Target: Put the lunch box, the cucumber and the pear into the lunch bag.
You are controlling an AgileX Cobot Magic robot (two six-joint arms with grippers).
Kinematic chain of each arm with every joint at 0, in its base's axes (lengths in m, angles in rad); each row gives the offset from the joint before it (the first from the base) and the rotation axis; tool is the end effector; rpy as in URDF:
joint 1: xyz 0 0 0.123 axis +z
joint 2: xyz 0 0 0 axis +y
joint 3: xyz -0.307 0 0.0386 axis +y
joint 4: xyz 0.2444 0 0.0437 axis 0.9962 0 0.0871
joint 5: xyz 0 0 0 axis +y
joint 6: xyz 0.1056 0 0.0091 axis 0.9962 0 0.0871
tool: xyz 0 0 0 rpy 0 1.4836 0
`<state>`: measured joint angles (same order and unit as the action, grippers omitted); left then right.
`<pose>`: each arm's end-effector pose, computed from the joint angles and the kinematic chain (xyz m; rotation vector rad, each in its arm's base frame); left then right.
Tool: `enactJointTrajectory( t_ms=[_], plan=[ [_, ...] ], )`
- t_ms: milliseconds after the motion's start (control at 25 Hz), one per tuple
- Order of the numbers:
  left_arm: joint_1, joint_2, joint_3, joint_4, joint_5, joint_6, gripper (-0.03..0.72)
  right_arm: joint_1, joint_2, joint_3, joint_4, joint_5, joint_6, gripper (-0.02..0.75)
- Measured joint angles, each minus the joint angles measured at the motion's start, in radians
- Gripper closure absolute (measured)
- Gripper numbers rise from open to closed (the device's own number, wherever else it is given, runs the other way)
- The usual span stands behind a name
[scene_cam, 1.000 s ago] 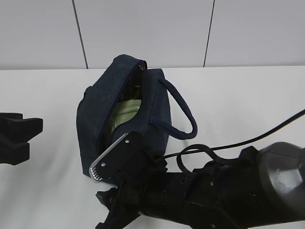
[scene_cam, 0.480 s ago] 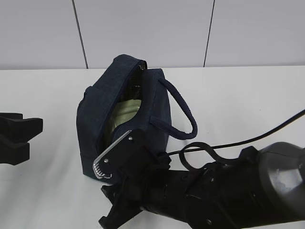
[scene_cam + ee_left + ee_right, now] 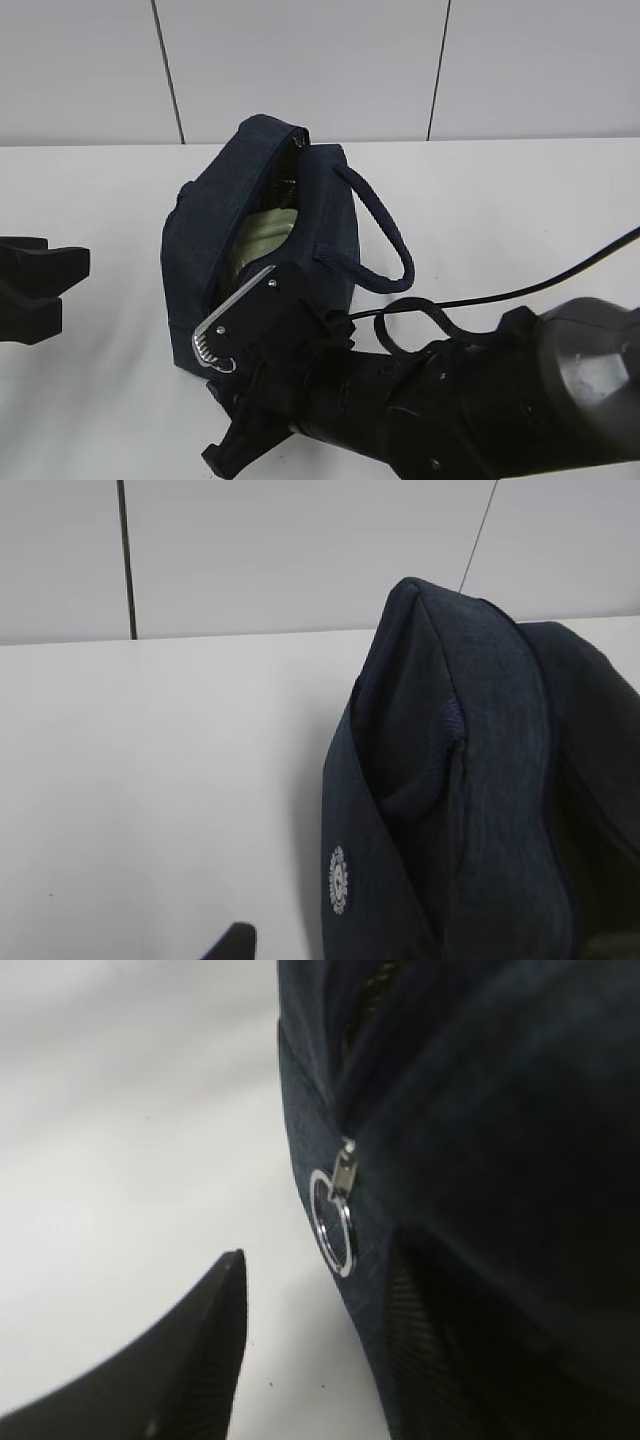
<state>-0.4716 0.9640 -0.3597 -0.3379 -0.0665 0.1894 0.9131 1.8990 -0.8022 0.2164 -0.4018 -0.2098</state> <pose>0.1594 -0.0787 0.2477 0.3157 2.0202 -0.3677 0.2345 0.2890 0.1425 -0.9434 2.0046 0.4160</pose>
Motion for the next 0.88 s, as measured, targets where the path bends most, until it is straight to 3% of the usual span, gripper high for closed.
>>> enactJointTrajectory(
  t_ms=[600, 880],
  plan=[
    [0.000, 0.000, 0.000, -0.007, 0.000, 0.000, 0.412, 0.000, 0.029, -0.054, 0.000, 0.013, 0.002, 0.381],
    [0.000, 0.000, 0.000, -0.007, 0.000, 0.000, 0.412, 0.000, 0.031, -0.068, 0.000, 0.052, 0.002, 0.465]
  ],
)
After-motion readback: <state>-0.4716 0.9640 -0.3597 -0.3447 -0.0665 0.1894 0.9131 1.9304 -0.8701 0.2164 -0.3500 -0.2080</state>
